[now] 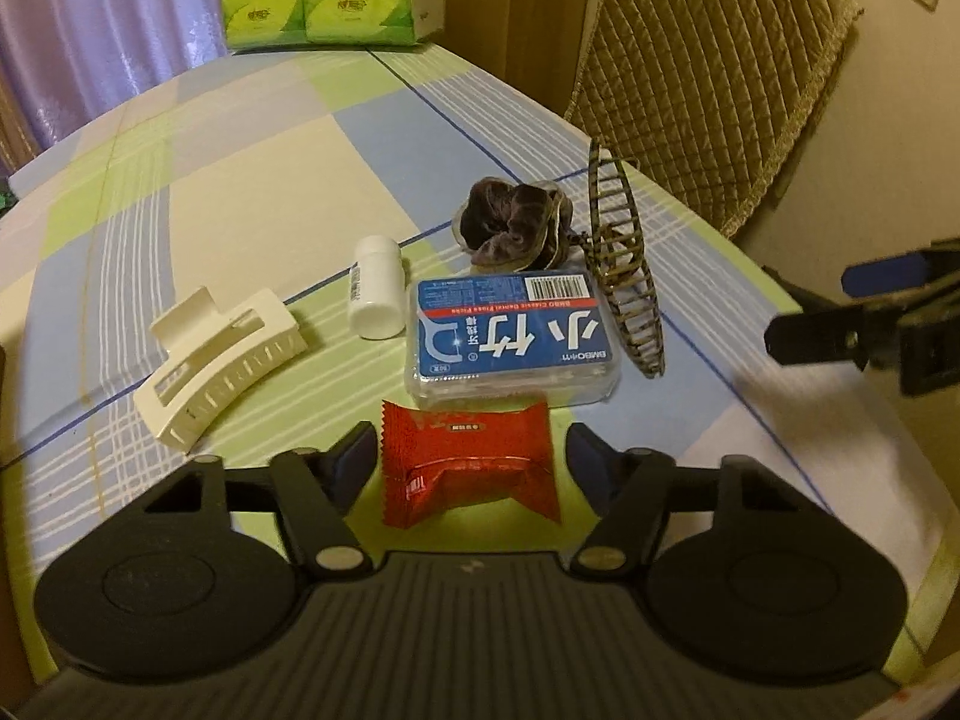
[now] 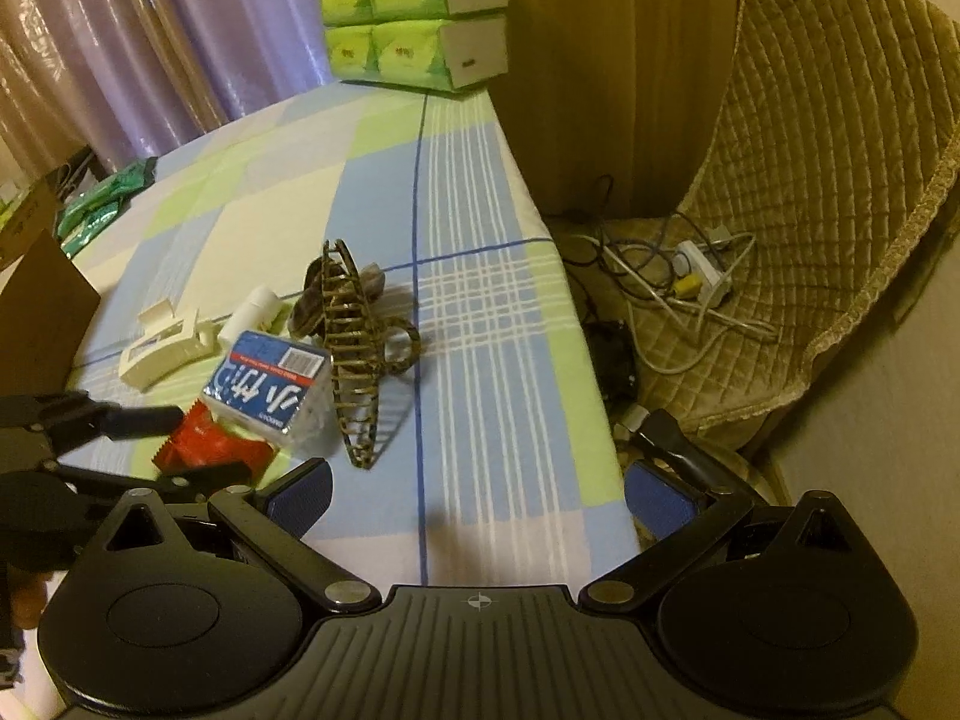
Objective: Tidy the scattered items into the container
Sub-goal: 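Grasp the red snack packet with the left tool while the right tool grasps the bronze spiral clip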
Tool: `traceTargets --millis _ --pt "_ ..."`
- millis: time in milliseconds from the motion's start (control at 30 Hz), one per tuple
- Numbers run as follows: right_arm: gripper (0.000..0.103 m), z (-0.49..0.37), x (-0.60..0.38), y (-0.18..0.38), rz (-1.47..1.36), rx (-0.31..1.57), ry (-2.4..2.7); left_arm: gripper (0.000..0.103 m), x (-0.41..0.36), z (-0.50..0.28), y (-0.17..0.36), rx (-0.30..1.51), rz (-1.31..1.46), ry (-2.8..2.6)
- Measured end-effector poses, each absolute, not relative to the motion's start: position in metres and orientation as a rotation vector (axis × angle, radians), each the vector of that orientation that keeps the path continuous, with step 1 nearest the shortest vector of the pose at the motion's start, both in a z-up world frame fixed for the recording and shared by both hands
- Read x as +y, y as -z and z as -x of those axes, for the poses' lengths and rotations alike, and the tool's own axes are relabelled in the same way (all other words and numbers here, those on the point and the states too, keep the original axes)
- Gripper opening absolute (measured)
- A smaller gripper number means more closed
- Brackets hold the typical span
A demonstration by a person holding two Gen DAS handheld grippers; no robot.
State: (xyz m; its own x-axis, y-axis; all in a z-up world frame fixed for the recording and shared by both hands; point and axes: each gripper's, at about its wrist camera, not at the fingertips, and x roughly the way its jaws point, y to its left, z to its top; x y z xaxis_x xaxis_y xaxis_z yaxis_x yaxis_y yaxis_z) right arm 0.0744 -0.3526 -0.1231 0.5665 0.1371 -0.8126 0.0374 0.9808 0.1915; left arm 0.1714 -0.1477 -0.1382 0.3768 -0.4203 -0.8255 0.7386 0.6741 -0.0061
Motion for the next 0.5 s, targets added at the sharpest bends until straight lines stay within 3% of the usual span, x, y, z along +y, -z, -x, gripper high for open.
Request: traceTargets --millis 167,267,367,500 --pt "0.101 -0.084 -0.343 0.122 -0.187 0.947 -0.096 0.058 -0.147 -0.171 0.14 0.898 -0.409 0.783" --pt "0.101 -0.092 -0.332 0.123 -0.164 0.932 -0.12 0.047 -0.143 -0.17 0.138 0.875 -0.425 0.775" --pt "0.1 -0.101 -0.32 0.124 -0.127 0.908 -0.135 0.048 -0.136 -0.175 0.139 0.869 -0.441 0.739" --pt "0.082 -0.115 -0.308 0.127 -0.101 0.875 -0.133 0.048 -0.123 -0.186 0.138 0.879 -0.424 0.671"
